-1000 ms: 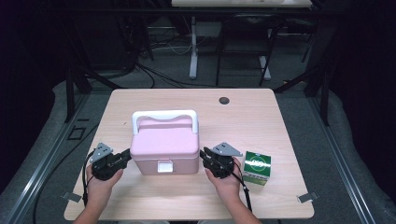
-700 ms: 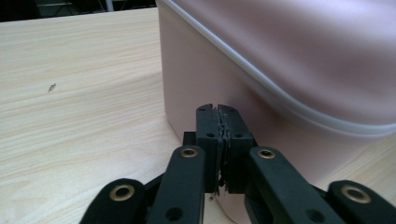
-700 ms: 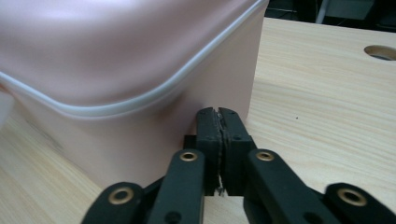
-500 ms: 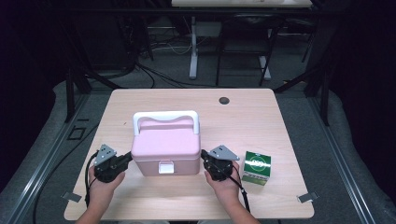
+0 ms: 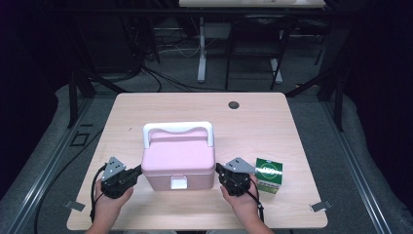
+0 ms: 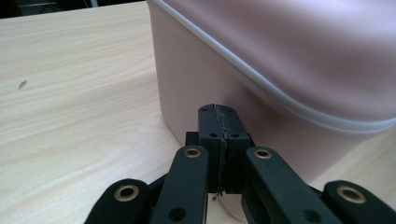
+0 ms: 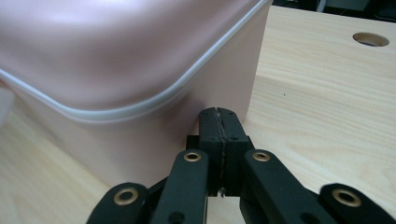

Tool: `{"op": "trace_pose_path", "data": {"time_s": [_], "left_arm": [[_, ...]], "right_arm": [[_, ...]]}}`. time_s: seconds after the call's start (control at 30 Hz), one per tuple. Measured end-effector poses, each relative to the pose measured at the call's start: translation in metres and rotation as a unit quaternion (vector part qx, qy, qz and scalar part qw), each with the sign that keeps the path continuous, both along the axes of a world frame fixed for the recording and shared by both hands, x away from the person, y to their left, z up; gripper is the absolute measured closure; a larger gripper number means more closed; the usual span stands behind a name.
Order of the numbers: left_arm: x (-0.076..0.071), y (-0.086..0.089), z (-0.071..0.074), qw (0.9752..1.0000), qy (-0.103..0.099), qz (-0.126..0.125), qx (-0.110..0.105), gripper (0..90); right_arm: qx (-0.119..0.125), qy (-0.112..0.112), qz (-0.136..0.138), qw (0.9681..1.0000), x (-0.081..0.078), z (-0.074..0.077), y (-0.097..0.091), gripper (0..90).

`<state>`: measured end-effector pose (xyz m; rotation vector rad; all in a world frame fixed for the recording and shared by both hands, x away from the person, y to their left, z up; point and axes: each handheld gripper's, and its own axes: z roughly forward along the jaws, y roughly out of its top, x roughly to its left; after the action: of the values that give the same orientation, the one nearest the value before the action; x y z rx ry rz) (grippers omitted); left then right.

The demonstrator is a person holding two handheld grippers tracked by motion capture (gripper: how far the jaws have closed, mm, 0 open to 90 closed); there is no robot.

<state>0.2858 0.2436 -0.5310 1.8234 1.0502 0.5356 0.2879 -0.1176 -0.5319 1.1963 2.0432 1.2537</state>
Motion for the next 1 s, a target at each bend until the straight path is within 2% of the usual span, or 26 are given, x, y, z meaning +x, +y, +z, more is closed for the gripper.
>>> {"op": "trace_pose_path", "data": {"time_s": [0.17,0.27,0.33,0.37,0.4,0.47,0.53,0.57,0.67,0.77,0.83,0.87,1.0], "left_arm": [[-0.012,-0.004,0.001,1.0,0.004,-0.004,0.0,89.8],[-0.023,-0.008,0.002,0.9998,0.011,-0.016,0.003,89.8],[-0.03,-0.011,0.002,0.9997,0.009,-0.022,0.005,89.8],[-0.03,-0.011,0.002,0.9997,0.009,-0.022,0.005,89.8],[-0.035,-0.013,0.002,0.9996,0.007,-0.026,0.002,89.8],[-0.038,-0.013,0.001,0.9994,0.01,-0.031,-0.006,89.8],[-0.039,-0.015,0.0,0.999,0.014,-0.04,-0.013,89.7],[-0.039,-0.015,0.0,0.999,0.014,-0.04,-0.013,89.7],[-0.041,-0.016,0.001,0.9991,0.017,-0.038,-0.013,87.9],[-0.042,-0.014,0.0,0.9989,0.016,-0.04,-0.016,86.4],[-0.042,-0.013,-0.002,0.9989,0.015,-0.04,-0.019,82.4],[-0.04,-0.01,-0.004,0.9983,0.02,-0.044,-0.032,81.0],[-0.037,-0.007,-0.006,0.9983,0.024,-0.041,-0.034,74.1]], "right_arm": [[-0.006,0.002,0.009,0.9999,-0.015,0.001,-0.005,90.0],[-0.007,0.014,0.011,0.9998,-0.029,0.003,-0.011,90.0],[-0.002,0.02,0.008,0.9998,-0.039,0.004,-0.015,90.0],[-0.002,0.02,0.008,0.9998,-0.039,0.004,-0.015,90.0],[0.002,0.026,0.008,0.9996,-0.048,0.004,-0.018,90.0],[0.004,0.032,0.009,0.9994,-0.053,0.004,-0.021,90.0],[-0.001,0.028,0.011,0.9996,-0.058,0.004,-0.024,90.0],[-0.004,0.023,0.01,0.9997,-0.059,0.004,-0.025,90.0],[0.009,0.025,0.003,0.9997,-0.061,0.002,-0.028,90.0],[0.006,0.021,0.01,0.9997,-0.06,0.001,-0.029,88.4],[0.002,0.02,0.006,0.9998,-0.06,0.001,-0.03,86.7],[0.009,0.029,0.014,0.9994,-0.058,0.0,-0.032,85.0],[0.002,0.029,0.014,0.9995,-0.057,-0.001,-0.032,81.9]]}}
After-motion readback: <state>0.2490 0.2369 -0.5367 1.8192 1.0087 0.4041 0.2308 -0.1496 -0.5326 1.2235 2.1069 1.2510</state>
